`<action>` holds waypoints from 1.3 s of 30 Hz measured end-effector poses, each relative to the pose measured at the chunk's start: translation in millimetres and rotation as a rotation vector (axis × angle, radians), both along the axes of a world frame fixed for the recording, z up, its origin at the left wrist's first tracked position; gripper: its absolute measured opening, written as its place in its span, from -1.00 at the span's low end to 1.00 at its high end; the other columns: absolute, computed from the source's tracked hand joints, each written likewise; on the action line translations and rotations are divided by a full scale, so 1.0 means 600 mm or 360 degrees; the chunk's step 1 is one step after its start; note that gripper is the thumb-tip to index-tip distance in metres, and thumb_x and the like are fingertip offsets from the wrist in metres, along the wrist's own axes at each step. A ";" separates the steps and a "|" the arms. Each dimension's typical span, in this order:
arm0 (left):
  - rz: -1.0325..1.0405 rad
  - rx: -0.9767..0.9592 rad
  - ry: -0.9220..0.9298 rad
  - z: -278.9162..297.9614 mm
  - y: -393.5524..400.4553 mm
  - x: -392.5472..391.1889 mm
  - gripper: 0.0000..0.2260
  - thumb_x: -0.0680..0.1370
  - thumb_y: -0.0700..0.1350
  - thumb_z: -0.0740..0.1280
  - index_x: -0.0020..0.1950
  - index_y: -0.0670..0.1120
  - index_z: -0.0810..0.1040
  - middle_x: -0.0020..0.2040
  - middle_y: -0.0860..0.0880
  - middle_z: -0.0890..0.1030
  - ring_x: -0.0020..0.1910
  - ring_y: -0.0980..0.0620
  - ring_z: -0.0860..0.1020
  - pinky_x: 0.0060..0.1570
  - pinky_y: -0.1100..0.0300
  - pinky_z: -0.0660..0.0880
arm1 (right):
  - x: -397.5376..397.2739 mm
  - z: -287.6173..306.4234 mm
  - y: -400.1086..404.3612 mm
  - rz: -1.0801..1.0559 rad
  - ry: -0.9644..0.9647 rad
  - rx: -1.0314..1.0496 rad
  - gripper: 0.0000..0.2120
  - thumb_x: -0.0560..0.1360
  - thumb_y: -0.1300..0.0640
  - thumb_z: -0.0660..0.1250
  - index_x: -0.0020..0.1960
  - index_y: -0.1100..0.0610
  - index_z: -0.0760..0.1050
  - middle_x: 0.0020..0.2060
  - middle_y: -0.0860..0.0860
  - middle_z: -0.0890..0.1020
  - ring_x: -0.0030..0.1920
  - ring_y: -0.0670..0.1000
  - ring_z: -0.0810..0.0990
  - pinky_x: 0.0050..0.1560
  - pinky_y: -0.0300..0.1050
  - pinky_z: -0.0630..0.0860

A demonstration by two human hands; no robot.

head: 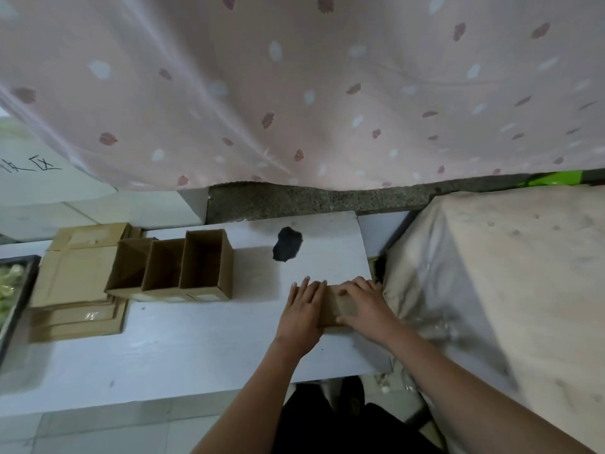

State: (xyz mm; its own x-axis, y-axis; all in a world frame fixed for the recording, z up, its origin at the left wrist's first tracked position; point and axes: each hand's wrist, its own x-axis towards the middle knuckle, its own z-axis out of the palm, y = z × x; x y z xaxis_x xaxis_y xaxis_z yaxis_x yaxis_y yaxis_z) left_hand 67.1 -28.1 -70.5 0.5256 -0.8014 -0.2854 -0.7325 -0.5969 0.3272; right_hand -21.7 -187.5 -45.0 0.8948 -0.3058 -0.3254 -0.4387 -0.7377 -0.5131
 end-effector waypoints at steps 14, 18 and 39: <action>-0.0130 0.0087 -0.0194 -0.012 -0.007 -0.029 -0.20 0.63 0.31 -0.09 0.59 -0.20 -0.34 0.59 -0.12 -0.36 0.54 -0.08 -0.41 0.48 -0.04 -0.47 | 0.012 -0.009 0.022 -0.0288 -0.0012 0.0121 -0.74 0.41 0.19 0.49 0.04 0.00 0.52 -0.15 -0.20 0.38 0.02 0.00 0.42 0.01 -0.15 0.39; -0.0163 0.0118 -0.0302 -0.015 -0.007 -0.024 -0.19 0.62 0.34 -0.15 0.56 -0.20 -0.40 0.56 -0.12 -0.41 0.52 -0.07 -0.44 0.48 -0.02 -0.45 | 0.019 -0.017 0.019 -0.0316 -0.0016 0.0104 -0.73 0.41 0.20 0.49 -0.07 -0.07 0.45 -0.18 -0.22 0.37 -0.02 -0.03 0.39 -0.06 -0.20 0.31; -0.0198 0.0192 -0.0368 -0.019 -0.009 -0.016 -0.18 0.61 0.38 -0.18 0.57 -0.19 -0.39 0.57 -0.14 -0.42 0.53 -0.06 -0.45 0.49 -0.03 -0.46 | 0.050 -0.016 0.021 -0.0230 -0.0013 0.0013 -0.88 0.54 0.17 0.36 -0.13 0.00 0.48 -0.14 -0.03 0.45 -0.01 0.03 0.46 0.06 -0.03 0.49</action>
